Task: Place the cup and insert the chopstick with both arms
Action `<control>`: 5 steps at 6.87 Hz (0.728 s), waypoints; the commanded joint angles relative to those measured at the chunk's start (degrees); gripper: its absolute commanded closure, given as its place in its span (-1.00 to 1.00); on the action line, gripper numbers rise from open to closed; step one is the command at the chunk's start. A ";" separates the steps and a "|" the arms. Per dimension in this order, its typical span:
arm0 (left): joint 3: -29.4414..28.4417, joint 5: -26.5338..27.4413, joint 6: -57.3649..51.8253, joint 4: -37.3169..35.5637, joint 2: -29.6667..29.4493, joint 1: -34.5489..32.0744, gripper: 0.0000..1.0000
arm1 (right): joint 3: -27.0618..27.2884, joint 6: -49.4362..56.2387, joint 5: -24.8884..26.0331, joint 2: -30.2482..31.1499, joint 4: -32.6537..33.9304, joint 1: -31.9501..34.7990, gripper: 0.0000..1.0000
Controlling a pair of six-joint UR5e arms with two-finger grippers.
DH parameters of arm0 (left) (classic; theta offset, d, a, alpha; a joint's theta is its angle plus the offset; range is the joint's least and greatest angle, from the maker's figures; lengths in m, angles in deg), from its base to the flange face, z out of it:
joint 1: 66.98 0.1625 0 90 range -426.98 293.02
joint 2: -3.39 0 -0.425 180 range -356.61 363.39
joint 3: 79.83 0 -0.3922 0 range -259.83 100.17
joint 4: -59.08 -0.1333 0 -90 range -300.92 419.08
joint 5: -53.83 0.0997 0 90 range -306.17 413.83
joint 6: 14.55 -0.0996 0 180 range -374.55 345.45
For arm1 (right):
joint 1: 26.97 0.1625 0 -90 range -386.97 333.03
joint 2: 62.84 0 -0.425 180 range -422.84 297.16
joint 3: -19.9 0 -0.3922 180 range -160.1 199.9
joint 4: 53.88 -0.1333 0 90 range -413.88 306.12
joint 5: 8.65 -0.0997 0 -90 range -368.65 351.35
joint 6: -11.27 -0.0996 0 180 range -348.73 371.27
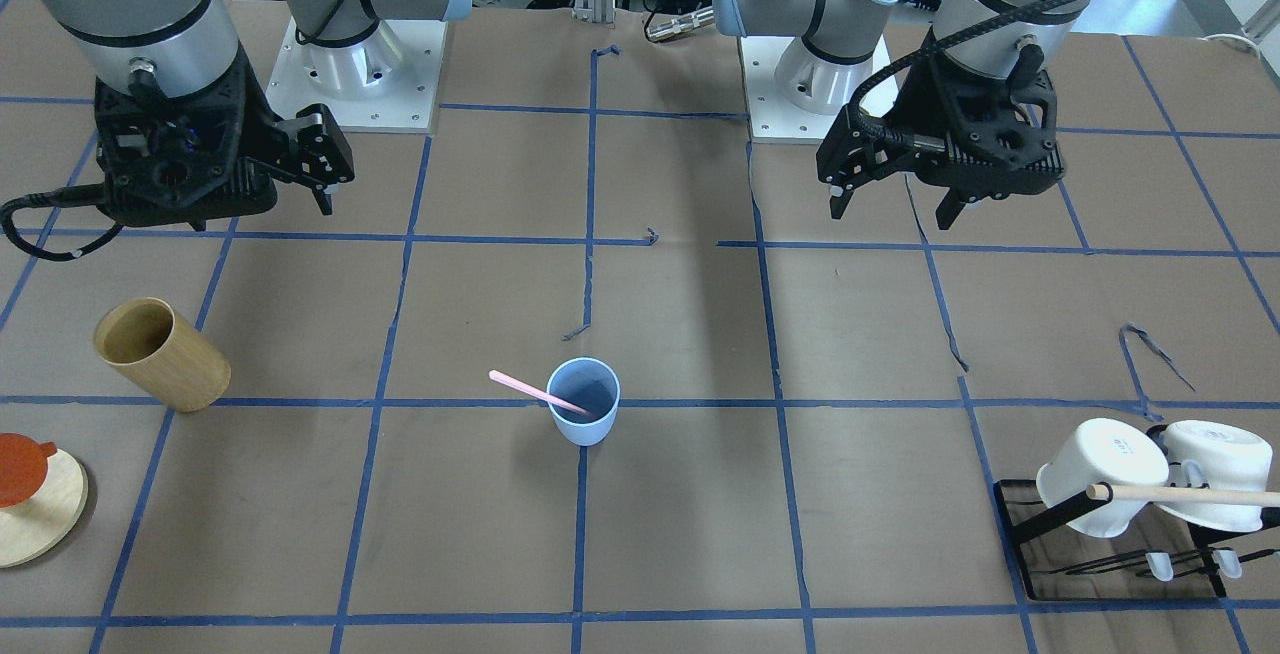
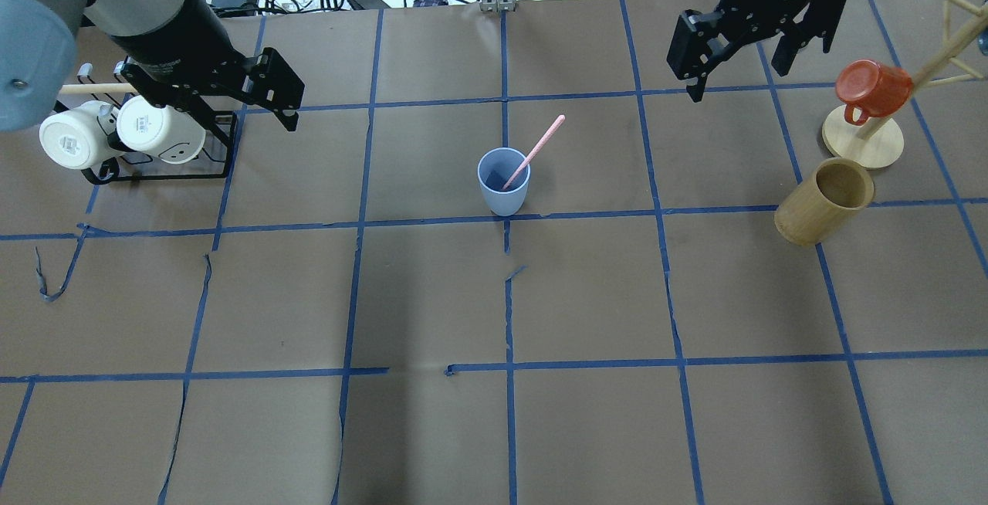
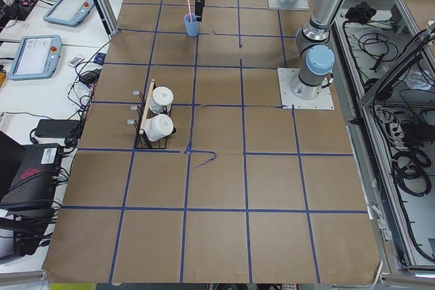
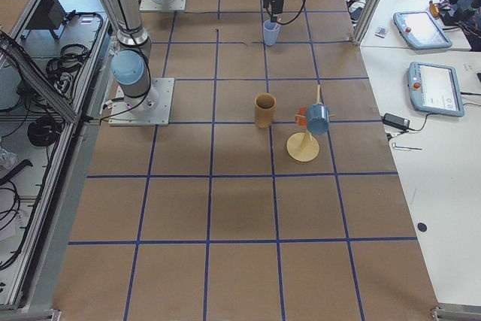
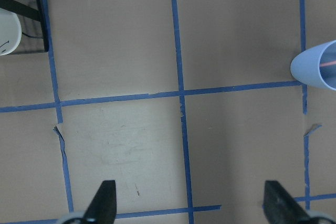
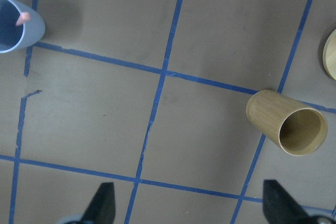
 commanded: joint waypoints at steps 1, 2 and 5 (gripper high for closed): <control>0.09 0.00 0.00 0.00 0.00 -0.05 -0.98 | 0.05 0.43 -0.85 0.90 -5.04 -4.20 -1.00; 0.09 0.00 0.00 0.00 0.00 -0.05 -0.98 | 0.05 -0.88 -0.76 0.99 -5.23 -4.57 -1.00; 0.00 0.00 0.00 0.00 0.00 -0.05 -0.98 | 0.14 -8.34 -5.05 1.17 -5.23 -4.05 -1.00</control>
